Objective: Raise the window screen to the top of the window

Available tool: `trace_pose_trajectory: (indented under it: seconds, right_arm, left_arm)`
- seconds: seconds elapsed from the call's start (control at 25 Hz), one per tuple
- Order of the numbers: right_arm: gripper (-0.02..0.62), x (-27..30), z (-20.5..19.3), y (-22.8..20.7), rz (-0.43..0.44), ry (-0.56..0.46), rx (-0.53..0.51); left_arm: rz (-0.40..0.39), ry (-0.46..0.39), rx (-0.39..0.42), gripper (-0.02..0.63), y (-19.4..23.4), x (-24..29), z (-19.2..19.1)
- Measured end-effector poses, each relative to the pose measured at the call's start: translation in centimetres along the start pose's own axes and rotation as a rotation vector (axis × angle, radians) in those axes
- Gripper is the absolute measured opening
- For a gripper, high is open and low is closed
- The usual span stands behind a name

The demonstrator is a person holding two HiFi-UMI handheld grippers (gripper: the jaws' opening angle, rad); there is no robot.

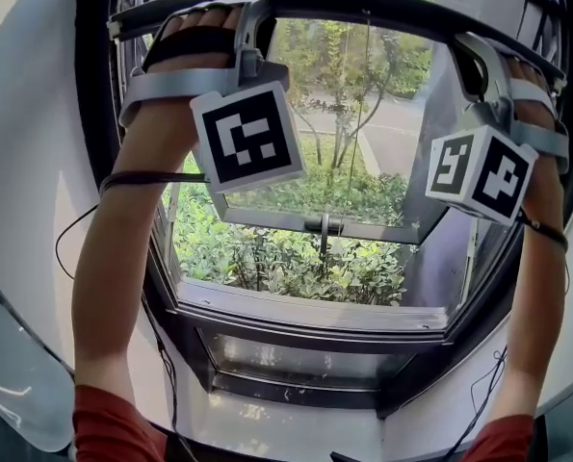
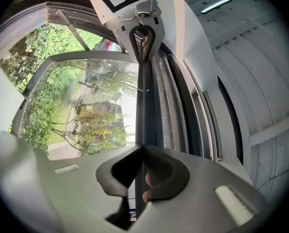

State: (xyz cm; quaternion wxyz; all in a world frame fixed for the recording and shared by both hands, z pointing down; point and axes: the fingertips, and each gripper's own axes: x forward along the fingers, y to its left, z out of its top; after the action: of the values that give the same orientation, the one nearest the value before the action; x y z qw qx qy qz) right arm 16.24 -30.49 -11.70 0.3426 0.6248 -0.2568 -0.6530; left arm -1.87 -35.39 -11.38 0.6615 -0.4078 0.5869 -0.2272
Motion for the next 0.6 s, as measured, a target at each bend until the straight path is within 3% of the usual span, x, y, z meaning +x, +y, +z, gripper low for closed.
trace_pose_trajectory:
  seconds: [0.6]
  right_arm:
    - [0.035,4.1,-0.8,-4.5,-0.021,0.004,-0.054]
  left_arm:
    - [0.043,0.009,0.007,0.071,4.7,3.7,0.3]
